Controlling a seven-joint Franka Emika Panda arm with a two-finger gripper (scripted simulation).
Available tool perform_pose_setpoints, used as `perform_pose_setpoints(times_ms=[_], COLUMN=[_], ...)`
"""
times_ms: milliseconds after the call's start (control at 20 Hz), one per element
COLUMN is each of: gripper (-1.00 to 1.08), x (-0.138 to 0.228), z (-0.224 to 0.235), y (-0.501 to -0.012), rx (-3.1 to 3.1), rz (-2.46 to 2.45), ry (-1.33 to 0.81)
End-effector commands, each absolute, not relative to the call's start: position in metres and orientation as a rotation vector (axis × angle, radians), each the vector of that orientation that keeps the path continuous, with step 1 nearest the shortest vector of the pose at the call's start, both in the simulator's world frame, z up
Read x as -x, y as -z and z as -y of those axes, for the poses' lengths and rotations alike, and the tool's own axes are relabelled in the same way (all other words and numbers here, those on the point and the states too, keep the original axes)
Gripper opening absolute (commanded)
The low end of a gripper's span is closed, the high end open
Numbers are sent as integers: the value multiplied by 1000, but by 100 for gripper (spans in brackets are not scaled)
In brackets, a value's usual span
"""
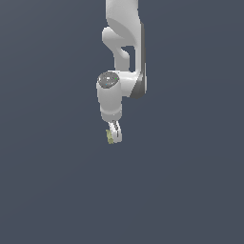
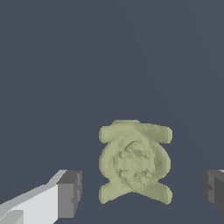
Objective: Pick up the object and move it to a goal position.
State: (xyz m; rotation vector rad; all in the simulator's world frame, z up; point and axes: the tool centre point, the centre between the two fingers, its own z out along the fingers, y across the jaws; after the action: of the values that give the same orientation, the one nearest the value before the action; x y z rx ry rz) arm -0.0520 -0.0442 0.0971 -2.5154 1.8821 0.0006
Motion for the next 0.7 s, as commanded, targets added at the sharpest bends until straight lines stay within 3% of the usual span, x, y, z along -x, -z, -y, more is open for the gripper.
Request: perform_pose_setpoints(times_ms=[0, 650], gripper=[100, 100], x=[52, 53], z=[44, 45], y=[-97, -54], rx=[2515, 2511], rz=[-1882, -1889], ry=[-1, 0])
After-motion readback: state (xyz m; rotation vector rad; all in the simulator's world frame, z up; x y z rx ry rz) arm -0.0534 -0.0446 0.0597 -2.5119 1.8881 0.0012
